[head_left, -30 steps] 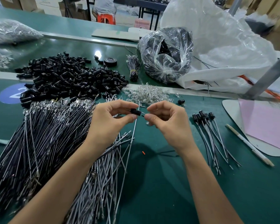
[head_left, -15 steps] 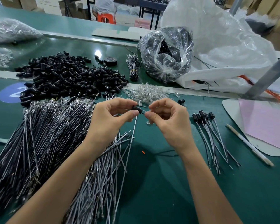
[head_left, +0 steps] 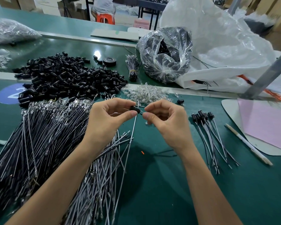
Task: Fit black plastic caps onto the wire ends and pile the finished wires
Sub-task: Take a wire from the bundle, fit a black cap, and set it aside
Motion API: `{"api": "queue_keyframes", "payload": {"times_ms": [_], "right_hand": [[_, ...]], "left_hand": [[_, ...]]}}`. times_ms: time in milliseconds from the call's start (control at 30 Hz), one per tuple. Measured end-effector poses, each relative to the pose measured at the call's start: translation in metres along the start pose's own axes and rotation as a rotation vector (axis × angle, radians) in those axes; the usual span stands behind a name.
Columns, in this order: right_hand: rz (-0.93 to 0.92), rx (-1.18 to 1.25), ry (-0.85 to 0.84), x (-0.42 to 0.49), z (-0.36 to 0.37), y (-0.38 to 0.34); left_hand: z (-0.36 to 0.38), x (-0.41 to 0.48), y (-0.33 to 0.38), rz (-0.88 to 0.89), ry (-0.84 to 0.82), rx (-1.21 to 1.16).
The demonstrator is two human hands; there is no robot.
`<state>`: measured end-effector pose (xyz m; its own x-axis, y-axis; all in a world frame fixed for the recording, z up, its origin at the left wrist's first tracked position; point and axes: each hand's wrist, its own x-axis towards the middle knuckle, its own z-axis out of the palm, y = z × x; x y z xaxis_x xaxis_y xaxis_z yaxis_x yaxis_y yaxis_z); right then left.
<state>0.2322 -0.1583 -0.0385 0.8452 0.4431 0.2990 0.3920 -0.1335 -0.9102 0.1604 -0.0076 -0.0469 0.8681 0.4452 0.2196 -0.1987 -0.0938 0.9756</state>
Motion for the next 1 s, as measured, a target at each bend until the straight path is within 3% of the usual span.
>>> {"api": "queue_keyframes", "payload": {"times_ms": [567, 1000], "right_hand": [[-0.039, 0.081, 0.114, -0.0024, 0.0034, -0.0004], [-0.063, 0.041, 0.042, -0.0025, 0.0050, 0.0027]], "left_hand": [[0.0020, -0.0016, 0.0004, 0.006, -0.025, -0.025], [0.0014, -0.0018, 0.0004, 0.011, -0.005, 0.040]]}}
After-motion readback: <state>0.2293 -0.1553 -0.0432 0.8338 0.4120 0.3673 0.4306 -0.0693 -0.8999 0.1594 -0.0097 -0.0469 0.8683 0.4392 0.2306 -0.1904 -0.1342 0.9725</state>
